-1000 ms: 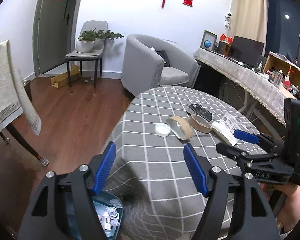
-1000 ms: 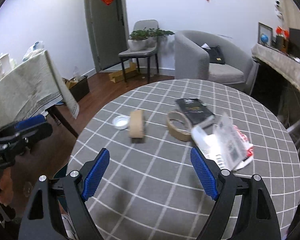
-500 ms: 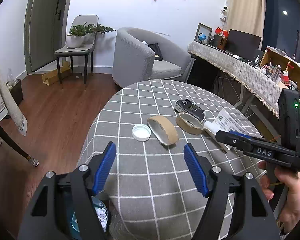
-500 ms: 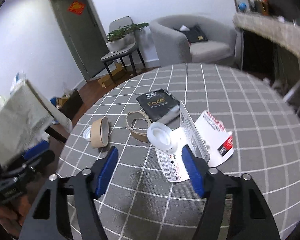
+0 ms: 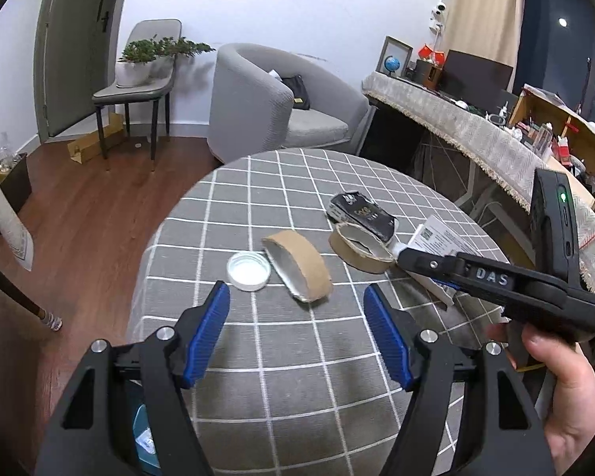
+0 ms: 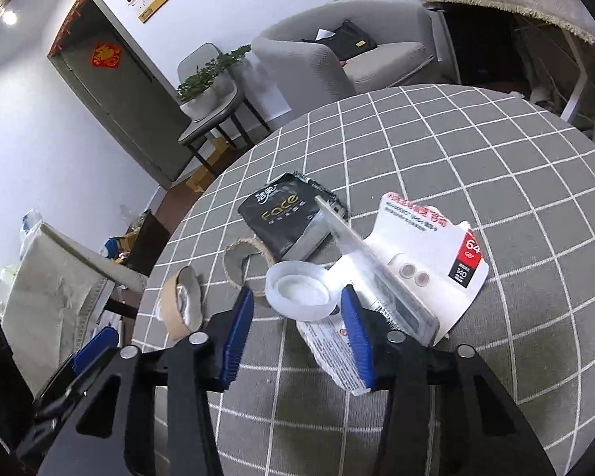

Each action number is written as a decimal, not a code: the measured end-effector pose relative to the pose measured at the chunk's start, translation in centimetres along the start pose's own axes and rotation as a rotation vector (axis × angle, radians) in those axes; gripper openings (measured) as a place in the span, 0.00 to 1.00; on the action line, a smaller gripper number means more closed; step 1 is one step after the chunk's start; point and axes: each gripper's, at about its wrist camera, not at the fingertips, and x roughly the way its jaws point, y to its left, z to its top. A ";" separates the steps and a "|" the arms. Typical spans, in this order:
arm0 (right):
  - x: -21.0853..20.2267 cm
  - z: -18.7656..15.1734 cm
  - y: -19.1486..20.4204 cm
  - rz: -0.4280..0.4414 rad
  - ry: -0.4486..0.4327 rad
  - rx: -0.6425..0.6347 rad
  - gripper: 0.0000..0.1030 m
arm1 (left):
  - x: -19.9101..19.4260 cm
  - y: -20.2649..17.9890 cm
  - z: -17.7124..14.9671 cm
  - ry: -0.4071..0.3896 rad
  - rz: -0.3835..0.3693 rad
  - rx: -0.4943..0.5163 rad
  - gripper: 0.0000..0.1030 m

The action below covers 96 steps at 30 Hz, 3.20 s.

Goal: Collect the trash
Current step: 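Grasp the clear plastic cap and card packaging with the right tool, then grasp the brown cardboard tube with the left tool while right holds the clear cap, then carry the cardboard tube and clear cap over the teal bin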

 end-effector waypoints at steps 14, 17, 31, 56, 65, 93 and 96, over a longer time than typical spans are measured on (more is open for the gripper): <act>0.9 1.0 0.1 -0.006 0.008 -0.007 0.39 | 3.2 -1.5 0.3 0.084 0.017 -0.003 0.66; 1.1 1.1 0.0 -0.007 0.014 -0.016 0.39 | 4.0 -1.7 0.4 0.105 0.027 -0.004 0.64; 0.2 1.6 1.1 0.068 -0.025 -0.083 0.39 | 5.2 -1.8 0.7 0.124 0.075 -0.027 0.47; -1.8 -0.4 4.3 0.110 -0.048 -0.159 0.39 | 1.1 -0.6 -0.9 0.075 0.024 0.004 0.24; -3.4 -2.5 7.5 0.139 -0.071 -0.195 0.39 | -2.1 1.2 -2.2 0.052 0.026 0.007 0.24; 1.4 -10.7 22.2 0.174 0.010 -0.489 0.39 | -6.8 14.6 -9.5 0.221 0.163 -0.091 0.24; 2.6 -11.9 23.4 0.167 0.037 -0.530 0.39 | -6.5 16.4 -10.8 0.278 0.175 -0.109 0.24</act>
